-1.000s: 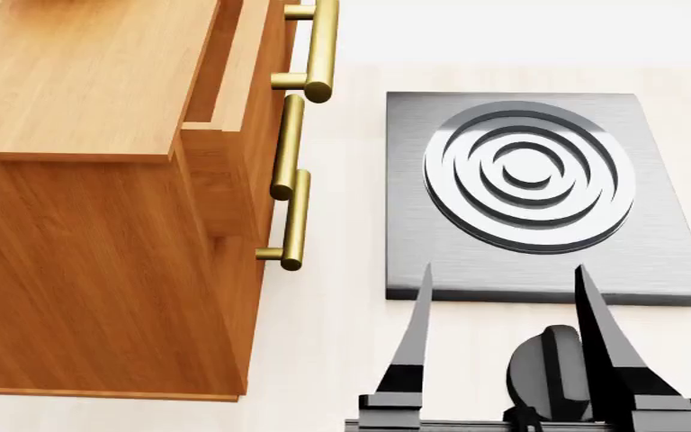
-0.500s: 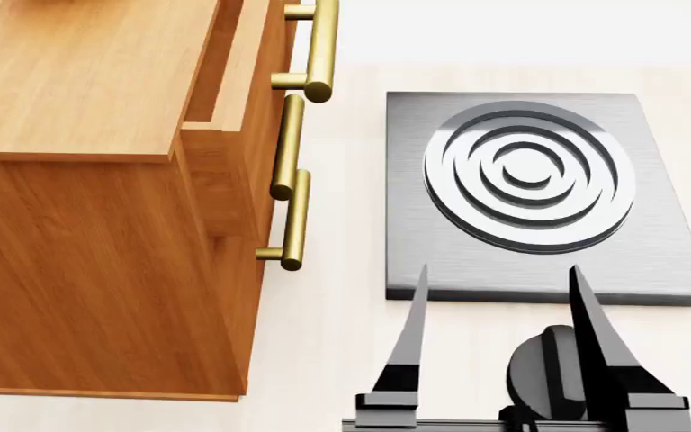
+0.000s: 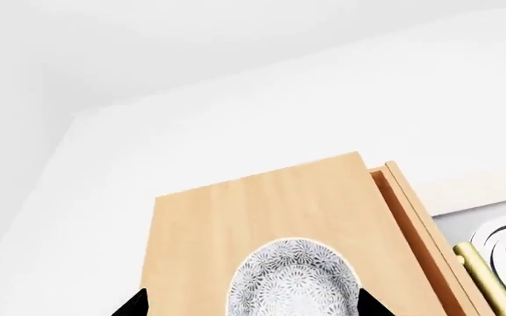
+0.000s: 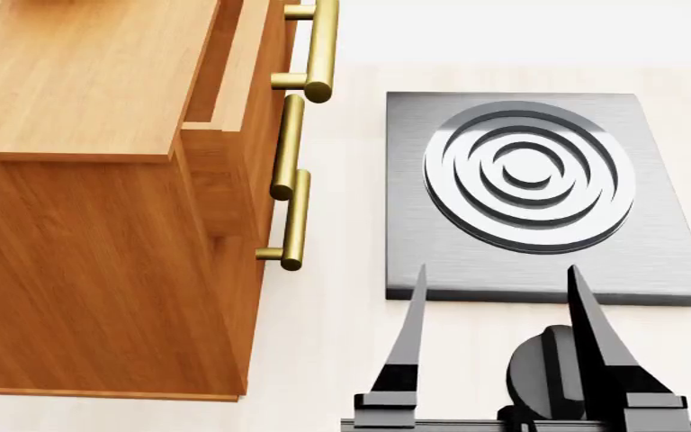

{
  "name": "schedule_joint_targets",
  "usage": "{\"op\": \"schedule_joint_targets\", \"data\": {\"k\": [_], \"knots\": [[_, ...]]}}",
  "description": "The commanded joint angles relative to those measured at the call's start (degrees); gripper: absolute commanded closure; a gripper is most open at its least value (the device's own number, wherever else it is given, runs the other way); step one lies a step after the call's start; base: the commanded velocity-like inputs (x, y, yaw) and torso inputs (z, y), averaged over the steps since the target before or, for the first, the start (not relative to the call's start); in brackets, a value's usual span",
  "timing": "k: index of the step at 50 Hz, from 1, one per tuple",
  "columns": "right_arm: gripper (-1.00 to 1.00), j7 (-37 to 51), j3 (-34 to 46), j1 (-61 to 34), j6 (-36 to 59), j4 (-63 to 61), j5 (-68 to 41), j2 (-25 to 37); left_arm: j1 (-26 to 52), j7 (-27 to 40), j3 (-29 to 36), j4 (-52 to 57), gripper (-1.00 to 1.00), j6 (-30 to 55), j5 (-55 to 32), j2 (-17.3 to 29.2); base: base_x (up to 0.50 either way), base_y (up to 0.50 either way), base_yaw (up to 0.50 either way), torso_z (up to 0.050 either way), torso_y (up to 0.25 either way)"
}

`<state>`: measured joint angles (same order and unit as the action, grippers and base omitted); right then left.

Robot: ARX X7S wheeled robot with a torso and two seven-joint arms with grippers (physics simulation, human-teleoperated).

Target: Pick the akita bowl on the wooden cabinet and place it on the plate.

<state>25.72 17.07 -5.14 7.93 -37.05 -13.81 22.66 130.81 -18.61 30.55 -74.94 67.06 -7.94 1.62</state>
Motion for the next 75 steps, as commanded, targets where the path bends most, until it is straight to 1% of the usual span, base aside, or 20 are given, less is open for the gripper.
{"op": "schedule_joint_targets", "data": {"k": [1,3,4,6,12,14,18,19,20,31,34,37,39,44,47,48,49,56,68,75], "knots": [[-1.0,0.2,0.2,-0.1,0.0,0.1,0.1,0.1,-0.8,3.6,-16.1,0.0,-1.0,3.4,5.2,1.2,0.0,0.0,0.0,0.0,0.0],[-1.0,0.2,0.3,-0.1,0.1,0.0,0.1,0.1,-0.8,2.9,-16.5,0.0,-1.0,3.2,5.8,1.2,0.0,0.0,0.0,0.0,0.0],[-1.0,0.3,0.2,0.0,0.0,0.0,0.1,0.1,-0.7,4.4,-17.5,0.0,-1.0,3.9,6.1,1.4,0.0,0.0,0.0,0.0,0.0],[-1.0,0.3,0.2,0.0,-0.1,0.1,0.1,0.2,-0.8,4.0,-17.8,0.0,-1.0,3.6,6.5,1.4,0.0,0.0,0.0,0.0,0.0],[-1.0,0.3,0.4,0.0,-0.2,0.2,0.1,0.2,-0.8,3.1,-16.3,0.0,-1.0,3.4,8.0,1.4,0.0,0.0,0.0,0.0,0.0],[-1.0,0.3,0.4,0.0,-0.2,0.2,0.1,0.2,-0.9,2.4,-15.1,0.0,-1.0,3.3,8.3,1.2,0.0,0.0,0.0,0.0,0.0],[-1.0,0.3,0.4,0.0,-0.4,0.5,0.0,0.3,-1.6,-1.6,-8.0,0.0,-1.0,2.8,10.4,0.3,0.0,0.0,0.0,0.0,0.0],[-1.0,0.3,0.4,0.0,-0.4,0.5,0.0,0.3,-1.7,-1.1,-7.8,0.0,-1.0,3.0,10.0,0.3,0.0,0.0,0.0,0.0,0.0],[-1.0,0.3,0.4,0.0,-0.5,0.7,0.0,0.3,-2.0,-2.3,-5.3,0.0,-1.0,2.7,10.7,0.1,0.0,0.0,0.0,0.0,0.0],[-1.0,0.3,0.6,-0.1,-0.7,0.9,-0.3,0.3,-2.1,0.3,-5.6,0.0,-1.0,3.1,8.1,0.7,0.0,0.0,0.0,0.0,0.0],[-1.0,0.3,0.7,-0.1,-0.7,1.1,-0.3,0.3,-2.7,1.6,-8.1,0.0,-1.0,3.2,6.9,1.1,0.0,0.0,0.0,0.0,0.0],[-1.0,0.3,0.7,-0.2,-0.6,1.0,-0.3,0.4,-3.4,1.1,-8.0,0.0,-1.0,2.8,7.3,0.9,0.0,0.0,0.0,0.0,0.0],[-1.0,0.4,0.7,-0.2,-0.5,0.9,-0.3,0.4,-3.6,2.7,-10.5,0.0,-1.0,2.8,6.5,1.3,0.0,0.0,0.0,0.0,0.0],[-1.0,0.4,0.8,-0.3,-0.5,1.2,-0.2,0.5,-4.1,2.7,-11.4,0.0,-1.0,2.5,7.2,1.7,0.0,0.0,0.0,0.0,0.0],[-1.0,0.4,0.8,-0.3,-0.7,1.3,-0.2,0.5,-4.5,2.0,-10.6,0.0,-1.0,2.7,7.8,1.8,0.0,0.0,0.0,0.0,0.0],[-1.0,0.5,0.9,-0.3,-0.6,1.4,-0.1,0.5,-4.8,0.9,-8.5,0.0,-1.0,2.6,8.7,1.5,0.0,0.0,0.0,0.0,0.0],[-1.0,0.5,1.0,-0.3,-0.6,1.4,0.1,0.5,-5.3,1.1,-8.4,0.0,-1.0,2.6,8.6,1.6,0.0,0.0,0.0,0.0,0.0],[-1.0,0.5,1.2,-0.3,-0.8,1.9,0.2,0.5,-5.4,4.1,-9.1,0.0,-1.0,2.6,8.1,2.4,0.0,0.0,0.0,0.0,0.0],[-1.0,0.5,1.3,-0.3,-1.3,2.9,0.2,0.5,-7.4,4.2,-9.1,0.0,-1.0,0.4,7.9,2.5,0.0,0.0,0.0,0.0,0.0],[-1.0,0.5,1.4,-0.4,-1.5,3.5,0.1,0.5,-8.1,5.8,-10.4,0.0,-1.0,-0.9,7.6,2.7,0.0,0.0,0.0,0.0,0.0]]}}
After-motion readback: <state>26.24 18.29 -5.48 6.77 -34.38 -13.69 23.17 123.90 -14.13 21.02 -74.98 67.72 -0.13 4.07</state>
